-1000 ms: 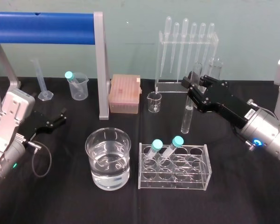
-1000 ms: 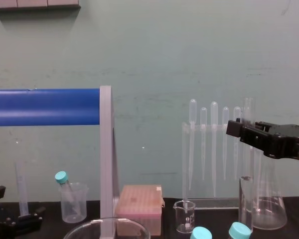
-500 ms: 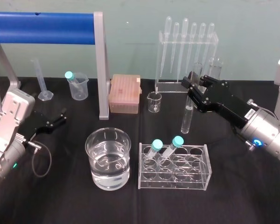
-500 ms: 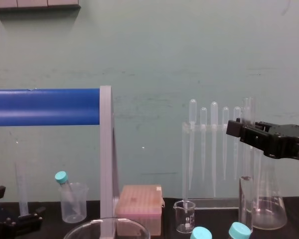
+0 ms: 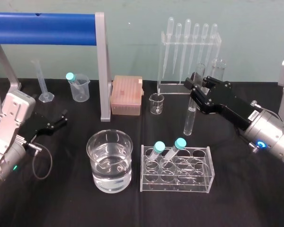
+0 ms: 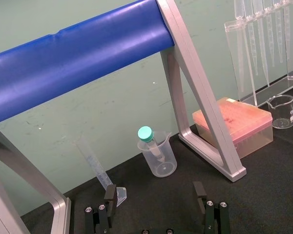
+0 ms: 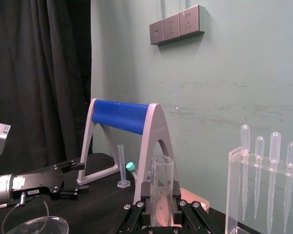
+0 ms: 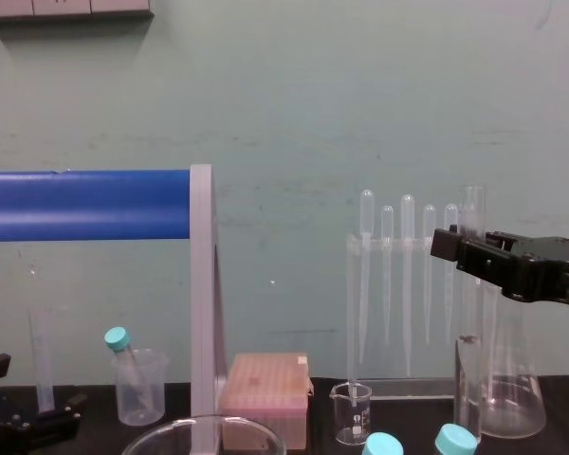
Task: Hold the test tube with one hand and immerse one end into the beaker, then return it to the test tube rack.
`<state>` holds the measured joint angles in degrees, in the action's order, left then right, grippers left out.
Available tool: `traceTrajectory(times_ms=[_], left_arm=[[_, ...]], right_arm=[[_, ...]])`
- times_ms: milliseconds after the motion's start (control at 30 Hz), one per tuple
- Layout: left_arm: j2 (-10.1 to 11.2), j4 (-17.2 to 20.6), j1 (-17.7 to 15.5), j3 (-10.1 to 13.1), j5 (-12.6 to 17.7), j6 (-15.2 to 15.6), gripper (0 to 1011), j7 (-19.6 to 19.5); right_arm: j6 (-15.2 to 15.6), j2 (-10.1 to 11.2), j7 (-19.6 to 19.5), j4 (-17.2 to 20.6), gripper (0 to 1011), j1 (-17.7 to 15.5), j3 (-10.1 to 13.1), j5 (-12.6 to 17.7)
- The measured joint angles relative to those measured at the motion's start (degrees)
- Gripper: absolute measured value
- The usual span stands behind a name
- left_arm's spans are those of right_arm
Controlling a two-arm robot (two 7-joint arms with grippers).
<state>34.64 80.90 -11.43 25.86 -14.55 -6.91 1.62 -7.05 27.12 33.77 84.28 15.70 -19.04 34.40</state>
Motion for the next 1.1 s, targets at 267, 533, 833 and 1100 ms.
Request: traceTrajectory(times_ms=[267,533,833,1100], left_arm=[[0.0,0.0,0.0,0.0,0.0,0.0,1000,0.0],[0.0,0.0,0.0,0.0,0.0,0.0,1000,0.0],[0.0,0.0,0.0,0.0,0.0,0.0,1000,0.0],[0.0,0.0,0.0,0.0,0.0,0.0,1000,0.0]], right_arm=[[0.0,0.0,0.0,0.0,234,0.0,0.0,0.0],[0.0,0.0,0.0,0.0,233,0.0,0.0,0.0],[0.0,0.0,0.0,0.0,233,0.0,0.0,0.0],[-0.1,0.1,0.0,0.0,233,0.1,-0.1,0.0]])
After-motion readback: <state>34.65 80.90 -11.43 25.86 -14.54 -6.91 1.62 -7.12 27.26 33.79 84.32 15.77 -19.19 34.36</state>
